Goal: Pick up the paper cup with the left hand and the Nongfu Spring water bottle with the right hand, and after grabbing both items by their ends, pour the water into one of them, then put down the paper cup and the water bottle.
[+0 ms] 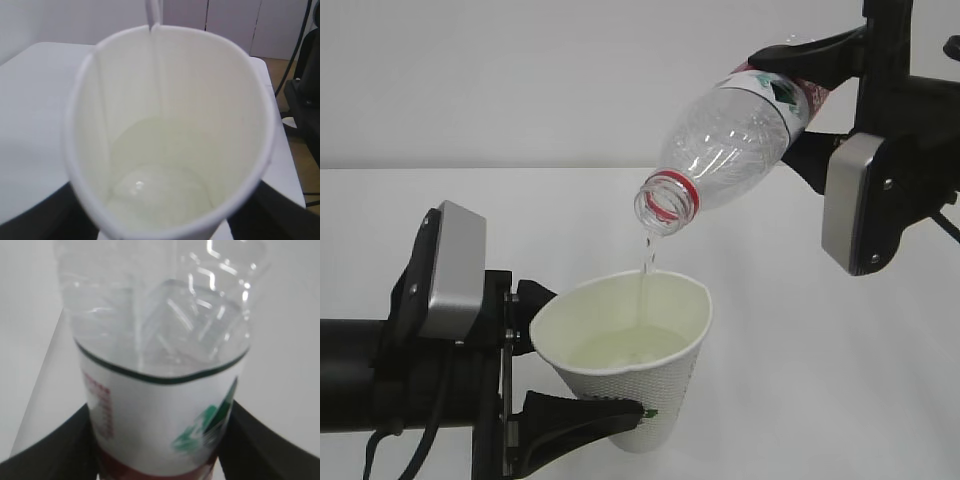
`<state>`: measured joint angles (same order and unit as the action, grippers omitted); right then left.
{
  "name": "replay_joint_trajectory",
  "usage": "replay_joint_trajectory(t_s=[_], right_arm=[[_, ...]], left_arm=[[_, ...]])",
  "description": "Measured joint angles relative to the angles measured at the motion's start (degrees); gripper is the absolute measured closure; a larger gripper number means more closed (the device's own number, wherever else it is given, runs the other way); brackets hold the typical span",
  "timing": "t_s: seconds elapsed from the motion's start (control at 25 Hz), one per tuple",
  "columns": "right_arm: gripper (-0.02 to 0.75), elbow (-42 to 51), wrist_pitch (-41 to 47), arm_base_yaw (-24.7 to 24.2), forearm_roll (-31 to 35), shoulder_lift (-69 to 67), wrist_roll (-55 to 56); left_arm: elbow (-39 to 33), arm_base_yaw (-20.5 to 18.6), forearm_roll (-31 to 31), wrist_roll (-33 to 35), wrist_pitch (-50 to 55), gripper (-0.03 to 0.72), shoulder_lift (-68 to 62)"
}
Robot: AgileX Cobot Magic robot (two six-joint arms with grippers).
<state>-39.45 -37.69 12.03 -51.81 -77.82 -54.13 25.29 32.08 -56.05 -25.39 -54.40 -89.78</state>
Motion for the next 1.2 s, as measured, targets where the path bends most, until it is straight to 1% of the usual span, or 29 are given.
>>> replay_joint_trajectory(t_s=[1.2], right_arm=[[0.258,0.0,0.0,0.0,0.1,0.0,-0.6]], left_arm=[[0.0,0.0,0.0,0.4,0.0,0.177,0.0]])
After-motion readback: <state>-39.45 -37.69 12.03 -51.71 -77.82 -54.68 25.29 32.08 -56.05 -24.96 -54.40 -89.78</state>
